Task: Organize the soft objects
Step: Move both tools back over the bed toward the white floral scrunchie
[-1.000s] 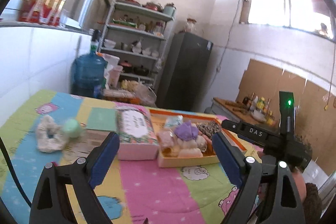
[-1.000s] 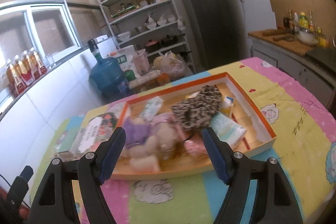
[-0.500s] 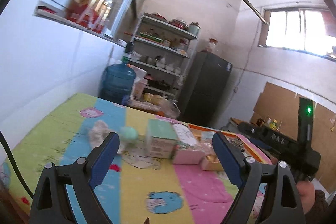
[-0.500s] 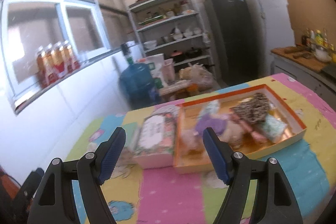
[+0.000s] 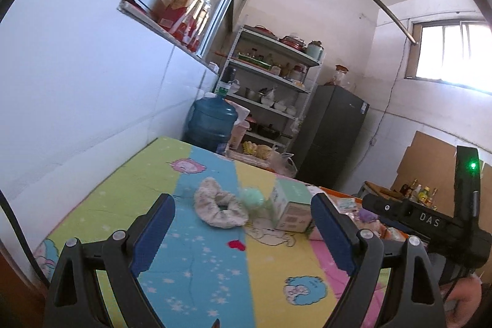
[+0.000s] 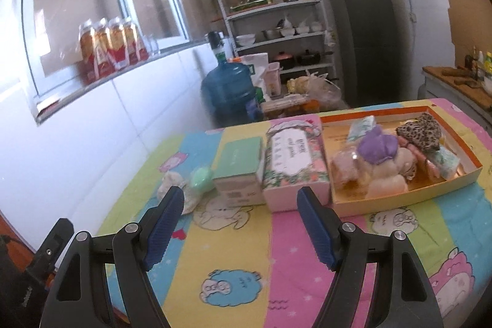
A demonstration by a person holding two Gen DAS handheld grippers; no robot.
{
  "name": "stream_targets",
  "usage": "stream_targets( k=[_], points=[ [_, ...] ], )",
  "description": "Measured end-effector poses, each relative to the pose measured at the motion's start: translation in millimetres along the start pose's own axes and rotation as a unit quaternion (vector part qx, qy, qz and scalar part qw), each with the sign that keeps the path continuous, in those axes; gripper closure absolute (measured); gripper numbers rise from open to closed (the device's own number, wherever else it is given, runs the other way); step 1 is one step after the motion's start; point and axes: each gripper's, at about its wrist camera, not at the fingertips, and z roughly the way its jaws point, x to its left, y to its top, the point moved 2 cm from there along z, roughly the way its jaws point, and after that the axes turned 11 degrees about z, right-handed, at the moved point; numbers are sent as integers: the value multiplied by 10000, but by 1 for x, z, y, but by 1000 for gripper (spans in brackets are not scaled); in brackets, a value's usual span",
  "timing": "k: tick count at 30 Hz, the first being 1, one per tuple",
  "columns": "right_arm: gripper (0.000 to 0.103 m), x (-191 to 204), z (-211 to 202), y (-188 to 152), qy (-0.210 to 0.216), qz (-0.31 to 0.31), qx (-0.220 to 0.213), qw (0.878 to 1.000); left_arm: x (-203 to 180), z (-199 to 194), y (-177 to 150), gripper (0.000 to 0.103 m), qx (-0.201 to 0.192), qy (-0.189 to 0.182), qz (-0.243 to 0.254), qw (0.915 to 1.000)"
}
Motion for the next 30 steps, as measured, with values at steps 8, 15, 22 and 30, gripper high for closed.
stream_targets(
  k=[8, 15, 22, 30],
  points=[
    [26, 23, 13, -21, 7, -251, 231, 9994, 16, 0, -5, 13, 35, 131, -14, 9999],
    [26, 33, 19, -29, -6, -347, 321, 9989, 21, 2, -10, 13, 120, 81, -79, 9999],
    [26, 36, 17, -31, 31, -355, 318, 9989, 20, 1, -10, 13, 136, 75, -32, 9999],
    [26, 33, 15, -31, 219, -311, 306, 9988, 13, 3, -7, 13, 171, 120, 139, 9997]
  ],
)
